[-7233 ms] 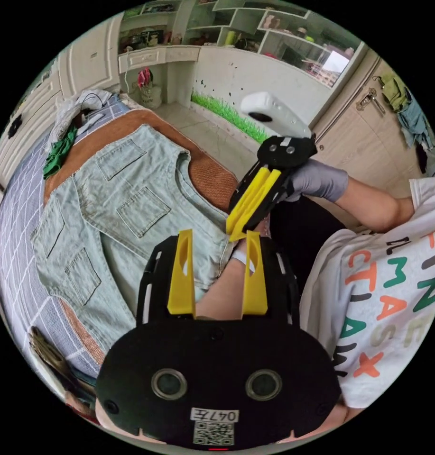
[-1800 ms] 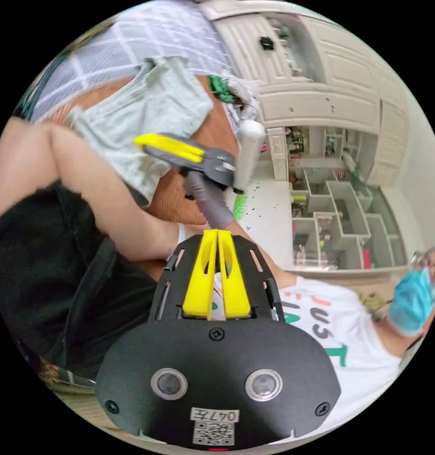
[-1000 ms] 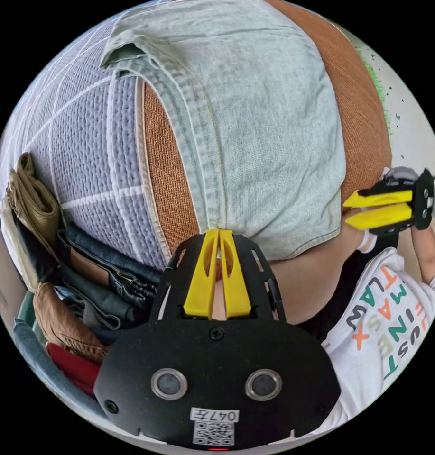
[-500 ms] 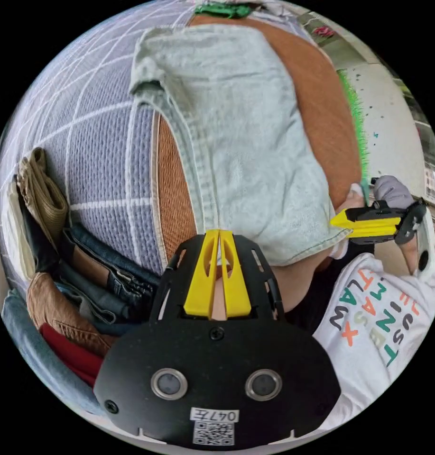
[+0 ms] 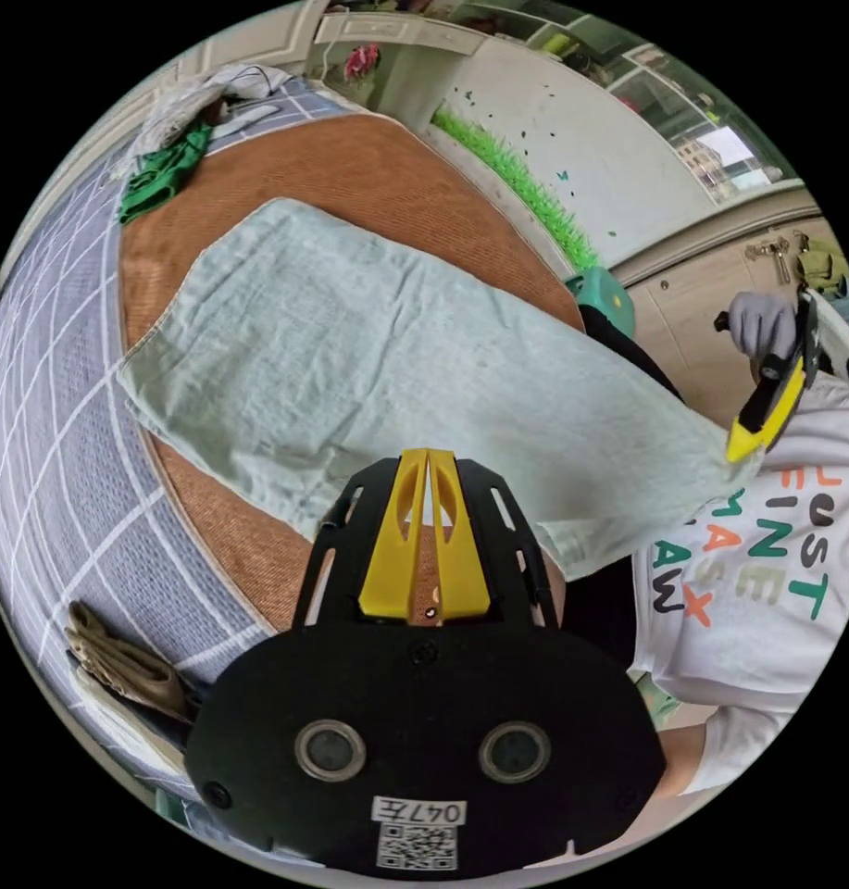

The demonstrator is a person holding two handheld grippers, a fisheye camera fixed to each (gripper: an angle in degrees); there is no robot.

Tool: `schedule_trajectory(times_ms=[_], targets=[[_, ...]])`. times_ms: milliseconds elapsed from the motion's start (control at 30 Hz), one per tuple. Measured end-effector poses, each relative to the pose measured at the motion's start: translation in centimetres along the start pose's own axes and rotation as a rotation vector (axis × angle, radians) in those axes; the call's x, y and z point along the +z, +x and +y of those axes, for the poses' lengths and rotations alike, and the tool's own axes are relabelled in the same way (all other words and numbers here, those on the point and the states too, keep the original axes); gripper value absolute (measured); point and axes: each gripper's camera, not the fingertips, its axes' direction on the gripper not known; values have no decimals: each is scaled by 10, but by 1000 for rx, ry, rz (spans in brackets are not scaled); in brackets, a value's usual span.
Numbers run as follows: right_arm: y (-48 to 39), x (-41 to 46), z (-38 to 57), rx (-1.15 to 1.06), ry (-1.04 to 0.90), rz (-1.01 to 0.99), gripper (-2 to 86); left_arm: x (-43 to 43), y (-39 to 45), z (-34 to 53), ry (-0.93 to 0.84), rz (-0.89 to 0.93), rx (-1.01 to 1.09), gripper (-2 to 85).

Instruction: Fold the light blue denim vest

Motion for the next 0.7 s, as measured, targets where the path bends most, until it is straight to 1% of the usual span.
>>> schedule_trajectory(times_ms=[100,167,200,233,267,300,333,367,433,467,500,533,600,633,700], targets=[[55,-12,19,140,91,-46,1,50,-14,-6,-55,73,-24,-8],[133,-15,38,287,162,-53,1,69,-37,-3,-61,129,-92,-8],[158,-13,45,333,178,-55,2,77,-58,3,-31,201,-151,-8],[211,-4,62,450,204,-40,3,79,-70,7,-3,245,-182,-8],[268,12,85,579,226,-41,6,84,-96,20,67,352,-246,-8],[297,23,99,648,231,-51,7,89,-121,36,149,455,-304,-9],[350,51,129,780,236,-78,16,92,-132,44,189,496,-329,-9],[394,86,159,887,188,-80,36,99,-149,61,262,547,-369,-9],[436,138,205,1045,83,-128,82,112,-164,85,339,558,-421,-9],[444,160,230,1108,66,-157,112,123,-167,99,371,561,-439,-9],[441,167,240,1121,84,-159,112,135,-169,110,388,572,-450,-8],[429,173,255,1120,141,-154,112,141,-169,114,389,577,-457,-7],[402,182,267,1070,190,-170,106,160,-167,121,361,586,-465,1],[381,189,271,1016,192,-199,101,163,-165,120,351,580,-462,4],[348,202,274,948,169,-232,95,170,-154,112,319,547,-440,39]])
